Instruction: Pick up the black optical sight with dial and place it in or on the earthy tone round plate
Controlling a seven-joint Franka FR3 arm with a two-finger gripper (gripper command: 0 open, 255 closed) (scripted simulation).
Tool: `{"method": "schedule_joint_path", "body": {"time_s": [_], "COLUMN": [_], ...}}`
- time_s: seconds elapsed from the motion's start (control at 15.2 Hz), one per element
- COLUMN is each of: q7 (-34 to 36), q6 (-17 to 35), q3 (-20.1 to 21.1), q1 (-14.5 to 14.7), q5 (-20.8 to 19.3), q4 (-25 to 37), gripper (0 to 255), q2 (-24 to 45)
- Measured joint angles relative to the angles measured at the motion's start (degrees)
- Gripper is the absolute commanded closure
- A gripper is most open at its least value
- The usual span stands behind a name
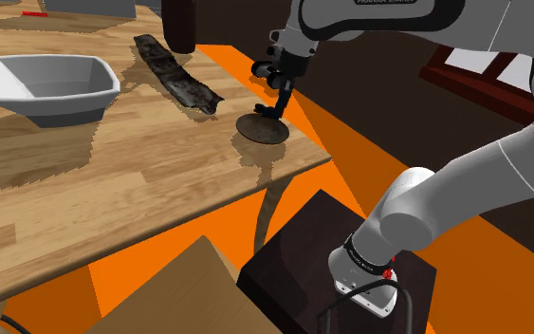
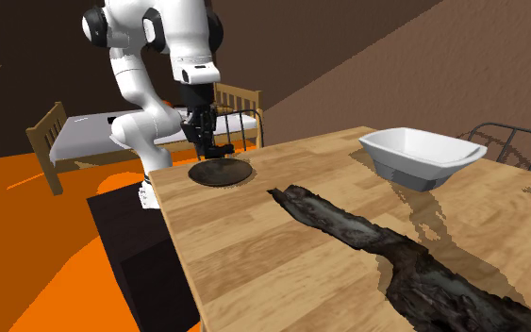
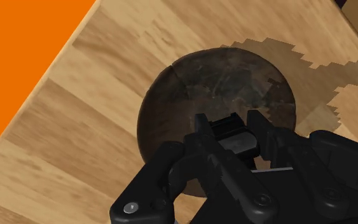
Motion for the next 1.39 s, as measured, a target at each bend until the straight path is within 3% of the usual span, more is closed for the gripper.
{"method": "schedule_joint_path", "body": {"time_s": [0.4,0.79,0.86,1.25,1.39], "q7": [-0.3,-0.2,-0.2,-0.2,-0.4], "q6": [4.6,5.5,5.5,5.5,3.2], "q3": [-0.1,-0.1,-0.1,-0.1,-0.3], "q1": [0.0,0.0,0.0,0.0,-0.1], "q5": [0.0,0.0,0.0,0.0,0.0], "q4": [-4.0,-4.7,-4.7,-4.7,-2.3], "gripper": [255,255,0,0,0], "q2": [0.6,0.8,0.8,0.8,0.8]}}
